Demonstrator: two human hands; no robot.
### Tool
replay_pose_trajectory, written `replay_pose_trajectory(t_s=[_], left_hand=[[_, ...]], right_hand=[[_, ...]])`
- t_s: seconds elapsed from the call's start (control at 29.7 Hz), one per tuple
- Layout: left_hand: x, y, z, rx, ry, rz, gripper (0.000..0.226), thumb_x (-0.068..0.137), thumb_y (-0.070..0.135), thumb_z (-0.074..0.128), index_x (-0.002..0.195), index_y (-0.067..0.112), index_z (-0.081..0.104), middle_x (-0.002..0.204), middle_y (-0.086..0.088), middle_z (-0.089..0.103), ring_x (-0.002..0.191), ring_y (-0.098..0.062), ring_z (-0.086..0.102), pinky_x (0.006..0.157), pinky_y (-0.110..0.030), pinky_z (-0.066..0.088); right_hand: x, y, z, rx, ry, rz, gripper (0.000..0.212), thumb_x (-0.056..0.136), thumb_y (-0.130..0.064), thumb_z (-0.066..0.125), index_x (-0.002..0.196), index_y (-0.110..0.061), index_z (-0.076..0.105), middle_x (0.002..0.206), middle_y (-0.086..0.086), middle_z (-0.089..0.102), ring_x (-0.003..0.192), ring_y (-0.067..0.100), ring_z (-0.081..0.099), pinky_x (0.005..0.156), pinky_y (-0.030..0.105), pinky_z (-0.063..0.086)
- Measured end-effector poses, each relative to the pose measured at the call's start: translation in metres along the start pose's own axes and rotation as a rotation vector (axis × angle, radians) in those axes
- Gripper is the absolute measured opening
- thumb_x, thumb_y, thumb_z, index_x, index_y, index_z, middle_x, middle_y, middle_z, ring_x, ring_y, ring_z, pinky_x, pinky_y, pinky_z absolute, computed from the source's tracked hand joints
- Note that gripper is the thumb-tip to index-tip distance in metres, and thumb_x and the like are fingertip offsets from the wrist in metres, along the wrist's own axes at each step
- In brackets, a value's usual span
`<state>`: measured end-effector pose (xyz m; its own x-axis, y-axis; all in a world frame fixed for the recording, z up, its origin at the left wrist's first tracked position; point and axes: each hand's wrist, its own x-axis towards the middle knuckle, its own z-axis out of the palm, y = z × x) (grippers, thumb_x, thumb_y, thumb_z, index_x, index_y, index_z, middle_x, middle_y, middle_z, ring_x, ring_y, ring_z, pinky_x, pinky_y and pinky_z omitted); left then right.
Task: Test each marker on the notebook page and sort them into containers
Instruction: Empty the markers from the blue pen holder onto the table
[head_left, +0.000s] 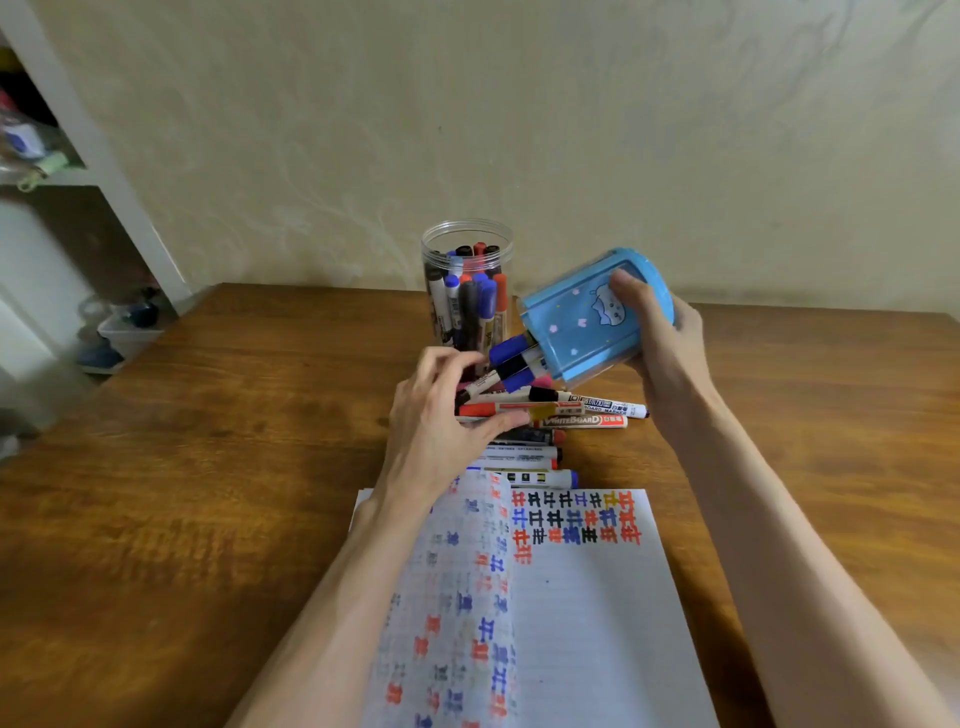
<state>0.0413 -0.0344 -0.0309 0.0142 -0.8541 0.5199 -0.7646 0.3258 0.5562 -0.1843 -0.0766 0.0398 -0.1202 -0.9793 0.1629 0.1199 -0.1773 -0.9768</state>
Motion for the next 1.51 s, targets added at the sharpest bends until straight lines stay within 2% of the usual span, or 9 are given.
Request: replay_pose_trajectory(t_s=[0.17,0.3,0.4,0.57,0.74,0.94,1.11,1.24,1.51], left_hand=[[0.000,-0.008,0.008,-0.134,-0.013,0.031,0.070,0.092,0.072,0.051,0.146,0.027,0.051,0.135,0.011,0.061,0.123,-0.008,0.059,0.100,-0.049,0.052],[0.001,0.001,0.005,-0.308,-0.023,-0.118,0.052,0.094,0.056,0.059,0.137,0.026,0.062,0.121,0.011,0.070,0.112,-0.002,0.064,0.094,-0.030,0.056],[0.004,-0.006,-0.003,-0.414,0.004,-0.210,0.034,0.099,0.034,0.065,0.128,0.018,0.071,0.113,0.008,0.074,0.104,-0.003,0.069,0.088,-0.036,0.061],[0.002,-0.014,-0.005,-0.314,-0.018,-0.196,0.031,0.099,0.030,0.067,0.129,0.025,0.069,0.116,0.011,0.070,0.108,-0.005,0.067,0.084,-0.038,0.062],[0.002,-0.019,0.002,-0.049,-0.017,-0.061,0.031,0.096,0.029,0.070,0.127,0.029,0.071,0.112,0.012,0.063,0.113,-0.007,0.050,0.092,-0.036,0.052],[0.000,-0.022,0.006,-0.071,-0.069,-0.024,0.027,0.101,0.028,0.063,0.127,0.027,0.071,0.121,0.013,0.057,0.119,-0.002,0.047,0.095,-0.028,0.049],[0.001,-0.012,0.001,-0.146,-0.061,0.053,0.048,0.099,0.047,0.062,0.142,0.026,0.058,0.138,0.015,0.052,0.135,-0.005,0.044,0.108,-0.043,0.047],[-0.001,0.007,-0.005,-0.399,-0.160,-0.031,0.112,0.070,0.052,0.089,0.161,0.033,0.026,0.154,0.018,0.043,0.146,-0.005,0.038,0.117,-0.038,0.041],[0.001,0.009,-0.021,-0.667,-0.098,-0.105,0.107,0.076,0.013,0.091,0.160,0.022,0.025,0.149,0.005,0.055,0.141,-0.014,0.049,0.115,-0.047,0.043]], right_hand=[[-0.005,0.008,0.007,0.059,-0.064,0.083,0.035,0.095,-0.044,0.071,0.112,-0.014,0.073,0.100,0.006,0.077,0.090,0.020,0.072,0.078,0.038,0.060],[-0.011,0.014,0.012,0.050,-0.123,0.051,0.020,0.100,-0.035,0.067,0.109,-0.018,0.074,0.099,0.005,0.076,0.089,0.020,0.072,0.075,0.039,0.061],[-0.008,0.014,0.006,0.089,-0.044,0.023,0.023,0.098,-0.036,0.069,0.109,-0.016,0.074,0.098,0.006,0.076,0.089,0.020,0.072,0.076,0.039,0.060],[0.002,0.008,-0.019,0.092,0.057,-0.008,0.018,0.098,-0.036,0.069,0.102,-0.020,0.073,0.094,0.002,0.072,0.090,0.020,0.069,0.075,0.037,0.059],[0.008,0.004,-0.032,-0.221,0.030,-0.171,0.062,0.085,-0.058,0.074,0.136,-0.023,0.069,0.114,-0.009,0.072,0.098,0.001,0.067,0.078,0.016,0.053],[0.004,-0.003,-0.034,-0.305,-0.094,-0.239,0.073,0.084,-0.051,0.079,0.150,-0.034,0.056,0.133,-0.012,0.067,0.113,-0.003,0.066,0.082,0.017,0.057],[-0.003,0.004,-0.019,-0.249,-0.144,-0.151,0.075,0.081,-0.059,0.080,0.149,-0.044,0.053,0.136,-0.011,0.064,0.117,0.002,0.066,0.094,0.027,0.059],[-0.011,0.017,0.003,-0.160,-0.210,-0.017,0.072,0.076,-0.070,0.078,0.138,-0.037,0.061,0.129,0.001,0.070,0.116,0.020,0.071,0.101,0.057,0.057],[-0.012,0.017,0.001,-0.133,-0.406,0.052,0.081,0.077,-0.061,0.084,0.146,-0.031,0.052,0.132,0.002,0.071,0.119,0.022,0.072,0.105,0.052,0.056]])
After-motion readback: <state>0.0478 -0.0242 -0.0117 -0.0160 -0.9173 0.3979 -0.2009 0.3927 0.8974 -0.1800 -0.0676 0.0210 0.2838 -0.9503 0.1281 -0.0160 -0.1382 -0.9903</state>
